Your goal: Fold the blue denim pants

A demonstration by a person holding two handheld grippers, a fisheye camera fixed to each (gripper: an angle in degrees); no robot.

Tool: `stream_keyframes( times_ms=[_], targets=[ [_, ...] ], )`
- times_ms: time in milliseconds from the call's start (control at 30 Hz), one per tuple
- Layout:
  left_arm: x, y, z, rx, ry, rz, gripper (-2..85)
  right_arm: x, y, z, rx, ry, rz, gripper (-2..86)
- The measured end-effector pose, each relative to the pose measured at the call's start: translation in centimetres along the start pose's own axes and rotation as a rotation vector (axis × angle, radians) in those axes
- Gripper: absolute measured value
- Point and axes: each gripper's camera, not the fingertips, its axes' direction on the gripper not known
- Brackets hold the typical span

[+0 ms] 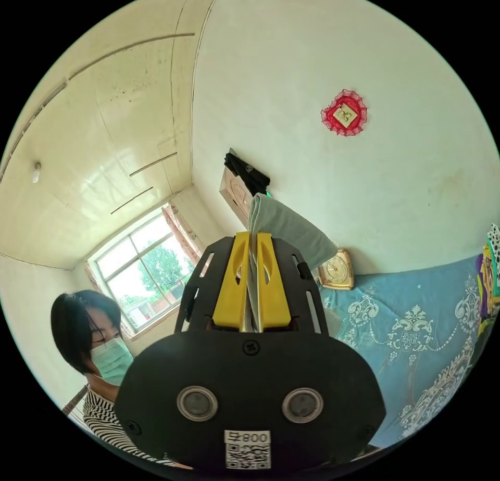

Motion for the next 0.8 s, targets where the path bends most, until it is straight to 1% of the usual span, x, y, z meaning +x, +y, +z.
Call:
stream_keyframes(
  times_ms=[133,200,267,333,367,400,433,467,500,533,567,600,633,733,800],
  targets=[
    [-1.1,0.1,-4.8,0.041,-0.156,0.090,2.0,0.2,2.0,1.9,0.003,-0.013,0.055,1.9],
    [-0.9,-0.1,-5.4,0.042,-0.212,0.128,2.0,1.4,3.7,3.1,0.008,-0.006,0.106,1.9],
    [-0.8,-0.4,-4.6,0.014,-0.258,0.162,2.0,3.0,5.5,4.2,0.006,0.008,0.163,1.9],
    [-1.1,-0.7,-1.2,-0.064,-0.307,0.188,2.0,5.4,7.6,5.5,-0.034,0.069,0.245,1.9],
    [-1.2,-0.6,0.1,-0.090,-0.311,0.194,2.0,7.4,9.4,6.3,-0.069,0.152,0.283,1.9],
    [-1.5,0.0,3.4,-0.155,-0.316,0.207,2.0,9.7,11.6,7.3,-0.126,0.266,0.336,1.7],
    [-1.9,1.0,7.5,-0.241,-0.323,0.213,2.0,11.1,12.9,7.9,-0.164,0.319,0.374,1.7],
    [-2.1,1.8,9.8,-0.295,-0.323,0.213,2.0,14.0,15.5,9.0,-0.256,0.435,0.441,1.3],
    [-2.4,3.8,14.9,-0.418,-0.330,0.207,2.1,16.6,18.1,9.7,-0.327,0.586,0.513,1.1],
    [-2.8,6.5,19.9,-0.543,-0.342,0.184,2.1,17.7,19.3,9.9,-0.347,0.652,0.544,1.1],
    [-3.0,8.0,22.2,-0.604,-0.346,0.173,2.1,19.5,21.4,10.3,-0.393,0.727,0.611,1.3],
    [-3.2,11.2,26.3,-0.715,-0.358,0.161,2.1,20.5,22.8,11.1,-0.422,0.726,0.657,1.5],
    [-3.2,14.1,29.4,-0.775,-0.355,0.154,2.1,20.6,23.2,11.8,-0.436,0.711,0.647,1.9],
    [-2.8,18.4,33.2,-0.756,-0.319,0.091,2.1,19.4,23.3,18.6,-0.600,0.717,0.462,4.6],
    [-2.7,19.7,34.4,-0.728,-0.294,0.036,2.1,18.0,23.1,26.7,-0.771,0.718,0.228,6.9]
  ],
)
